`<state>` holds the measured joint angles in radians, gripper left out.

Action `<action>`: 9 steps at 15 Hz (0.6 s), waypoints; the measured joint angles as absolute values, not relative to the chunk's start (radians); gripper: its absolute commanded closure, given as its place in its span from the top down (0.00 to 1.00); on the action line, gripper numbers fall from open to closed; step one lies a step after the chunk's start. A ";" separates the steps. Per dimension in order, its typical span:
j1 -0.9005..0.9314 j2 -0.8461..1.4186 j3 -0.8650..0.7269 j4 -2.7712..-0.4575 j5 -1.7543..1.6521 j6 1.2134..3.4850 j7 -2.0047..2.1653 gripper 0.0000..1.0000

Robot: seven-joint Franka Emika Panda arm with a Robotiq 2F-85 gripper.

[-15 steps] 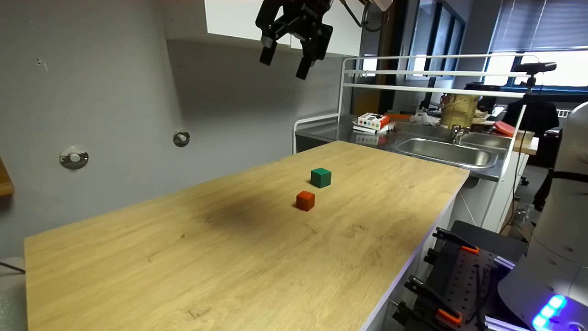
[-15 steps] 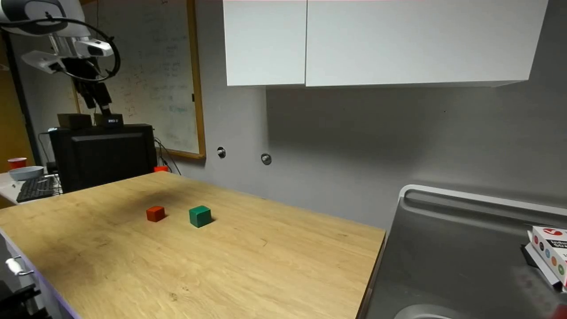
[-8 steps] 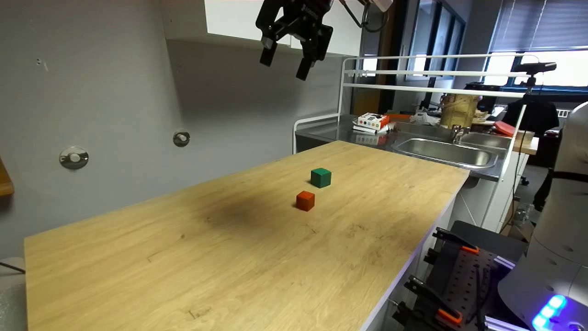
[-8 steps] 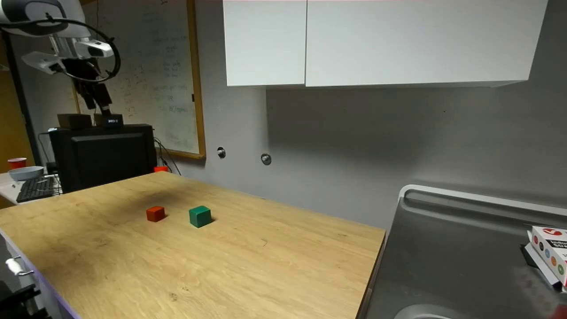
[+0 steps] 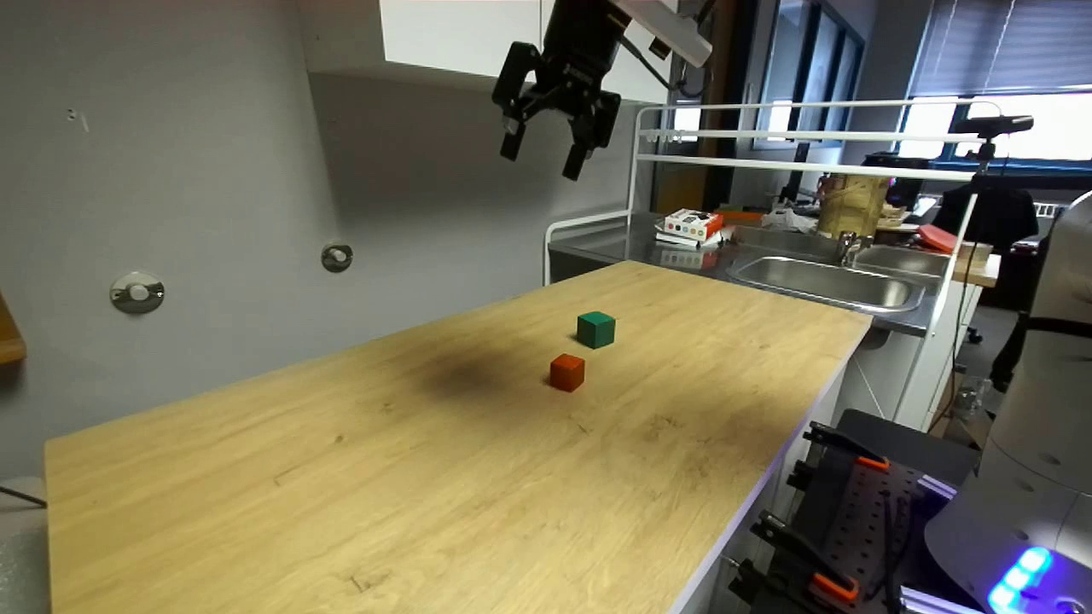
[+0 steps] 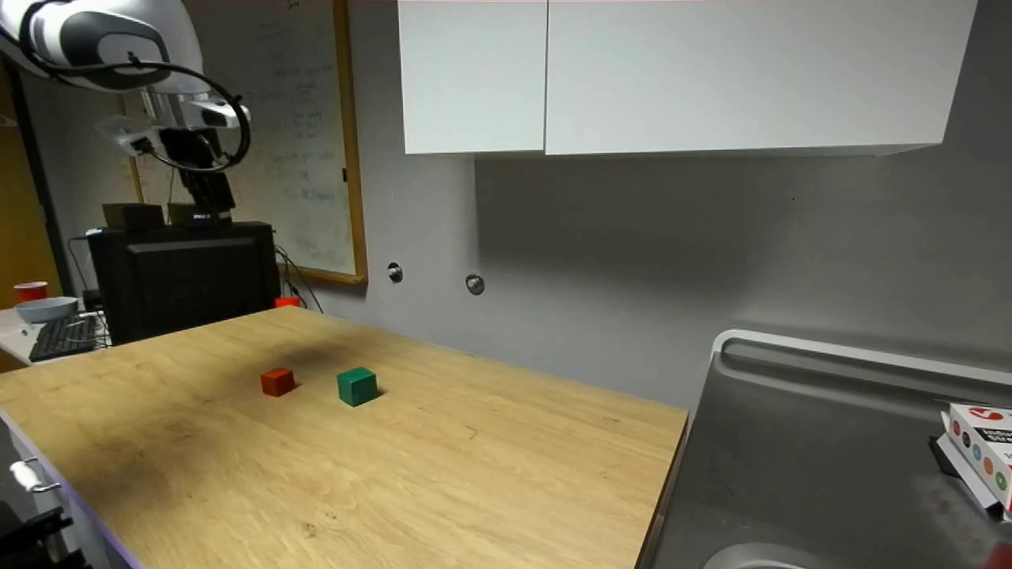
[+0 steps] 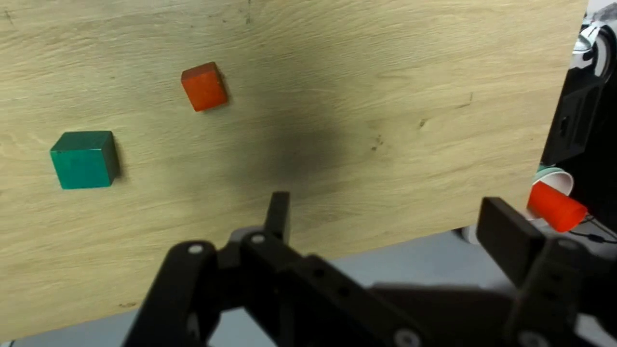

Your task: Put the orange block on the green block

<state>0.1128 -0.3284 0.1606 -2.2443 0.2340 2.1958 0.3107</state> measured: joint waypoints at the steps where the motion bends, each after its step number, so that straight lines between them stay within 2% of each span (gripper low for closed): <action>1: 0.102 -0.307 0.147 -2.244 0.237 2.200 0.311 1.00; 9: 0.051 -0.084 0.075 -2.244 0.323 2.213 0.319 1.00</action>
